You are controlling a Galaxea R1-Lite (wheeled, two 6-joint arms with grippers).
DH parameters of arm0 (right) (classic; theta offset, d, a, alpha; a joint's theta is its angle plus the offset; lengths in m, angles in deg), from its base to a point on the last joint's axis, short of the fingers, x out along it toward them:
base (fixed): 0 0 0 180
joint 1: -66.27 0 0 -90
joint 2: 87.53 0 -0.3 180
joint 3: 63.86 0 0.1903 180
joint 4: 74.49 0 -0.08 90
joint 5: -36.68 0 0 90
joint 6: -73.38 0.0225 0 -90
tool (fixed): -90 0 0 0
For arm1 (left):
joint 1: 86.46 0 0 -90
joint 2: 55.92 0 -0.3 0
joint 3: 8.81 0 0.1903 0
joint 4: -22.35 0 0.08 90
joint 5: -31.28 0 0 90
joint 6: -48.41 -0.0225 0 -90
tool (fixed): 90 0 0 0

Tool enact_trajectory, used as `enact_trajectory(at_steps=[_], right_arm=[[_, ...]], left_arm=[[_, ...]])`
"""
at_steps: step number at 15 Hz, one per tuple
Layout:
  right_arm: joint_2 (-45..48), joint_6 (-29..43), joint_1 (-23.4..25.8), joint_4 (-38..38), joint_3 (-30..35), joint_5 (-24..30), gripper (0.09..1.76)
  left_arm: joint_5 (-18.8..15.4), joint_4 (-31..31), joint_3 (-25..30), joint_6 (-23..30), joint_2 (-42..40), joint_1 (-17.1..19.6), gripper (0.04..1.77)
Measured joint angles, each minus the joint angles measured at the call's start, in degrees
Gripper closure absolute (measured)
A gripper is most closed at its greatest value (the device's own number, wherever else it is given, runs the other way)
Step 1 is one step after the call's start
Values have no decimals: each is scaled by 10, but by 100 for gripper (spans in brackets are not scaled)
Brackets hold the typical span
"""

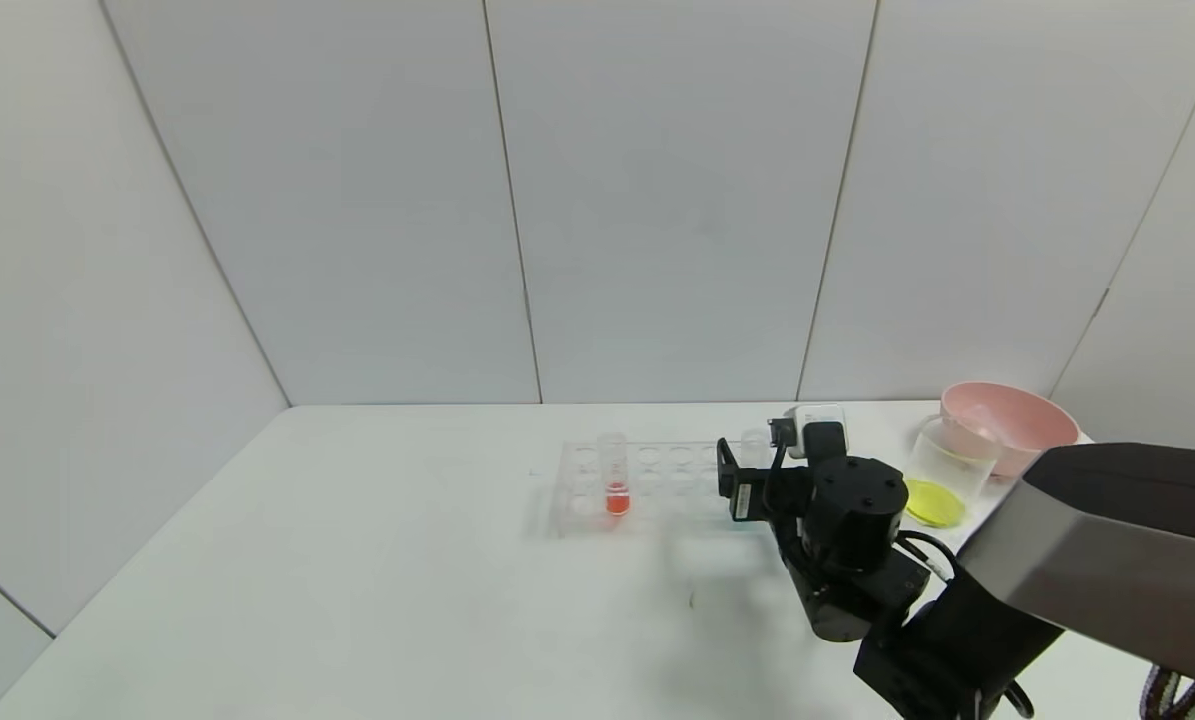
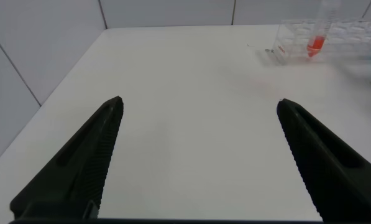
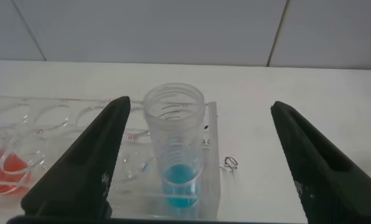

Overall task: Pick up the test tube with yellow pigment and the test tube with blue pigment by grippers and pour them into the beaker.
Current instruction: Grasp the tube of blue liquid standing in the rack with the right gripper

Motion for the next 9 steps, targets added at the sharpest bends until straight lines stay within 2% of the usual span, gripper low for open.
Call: enact_trajectory(at_steps=[3,4,7,9], right_arm=[[-10,-1,2,-1,-6,11,19],[-11,-1,2,-1,-7,11,26],[-11,-2,2,0,-7,11,73],[-11,-3,2,1,-5,11,96]], left_arm=[[0,0,0,0,0,0,5],[0,0,0,0,0,0,5],[0,0,0,0,0,0,5],[0,0,0,0,0,0,5]])
